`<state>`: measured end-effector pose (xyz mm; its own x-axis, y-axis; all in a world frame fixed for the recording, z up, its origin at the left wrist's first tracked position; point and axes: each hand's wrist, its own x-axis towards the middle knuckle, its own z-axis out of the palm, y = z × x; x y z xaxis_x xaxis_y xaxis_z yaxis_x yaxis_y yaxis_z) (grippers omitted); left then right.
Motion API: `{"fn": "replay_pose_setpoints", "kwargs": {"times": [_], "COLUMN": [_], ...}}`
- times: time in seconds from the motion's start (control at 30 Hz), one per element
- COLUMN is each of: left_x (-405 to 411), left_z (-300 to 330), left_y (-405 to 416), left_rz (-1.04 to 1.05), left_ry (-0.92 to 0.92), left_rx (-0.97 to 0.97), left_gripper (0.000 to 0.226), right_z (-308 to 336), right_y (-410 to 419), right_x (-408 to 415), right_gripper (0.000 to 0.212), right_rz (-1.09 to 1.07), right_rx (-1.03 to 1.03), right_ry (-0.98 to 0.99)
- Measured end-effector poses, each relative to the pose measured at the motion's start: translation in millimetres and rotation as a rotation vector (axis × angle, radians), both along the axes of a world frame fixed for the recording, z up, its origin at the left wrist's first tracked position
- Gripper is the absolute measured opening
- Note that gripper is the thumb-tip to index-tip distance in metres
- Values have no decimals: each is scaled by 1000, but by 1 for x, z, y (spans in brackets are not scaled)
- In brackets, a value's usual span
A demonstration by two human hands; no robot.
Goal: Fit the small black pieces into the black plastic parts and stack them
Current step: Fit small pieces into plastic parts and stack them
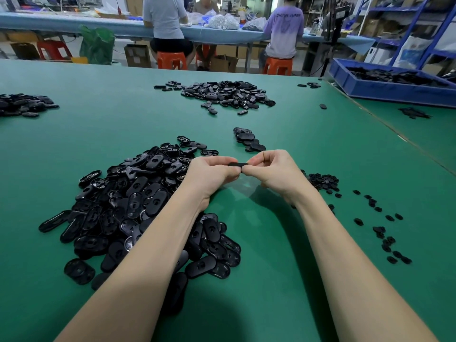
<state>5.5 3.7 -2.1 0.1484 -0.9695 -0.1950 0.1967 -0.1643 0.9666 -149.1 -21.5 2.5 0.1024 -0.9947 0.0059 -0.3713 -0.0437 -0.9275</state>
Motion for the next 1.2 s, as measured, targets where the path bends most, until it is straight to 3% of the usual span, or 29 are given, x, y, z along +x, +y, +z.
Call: {"fn": "replay_pose_setpoints", "kwargs": {"times": [0.27, 0.43, 0.53, 1.03, 1.2], "left_x": [3, 3, 4, 2, 3], "left_z": [3, 5, 6, 7, 9], "left_y": [-1, -2, -2, 1, 1], "left_rz": [1, 40, 38, -6, -19], "left_ry": [89, 213, 228, 225, 190], "left_rx": [-42, -30, -40, -88, -103], "left_gripper": [15, 15, 14, 20, 22], "right_z": [4, 7, 8, 12, 14], "right_y": [1, -1, -1, -2, 0], "right_x": [0, -3, -1, 3, 1], "right_gripper": [11, 10, 16, 3, 5], "right_rz": [-11, -17, 50, -44, -67], "right_rx": [-29, -374, -440, -307, -119], "right_ry": [-56, 239, 262, 166, 21]}}
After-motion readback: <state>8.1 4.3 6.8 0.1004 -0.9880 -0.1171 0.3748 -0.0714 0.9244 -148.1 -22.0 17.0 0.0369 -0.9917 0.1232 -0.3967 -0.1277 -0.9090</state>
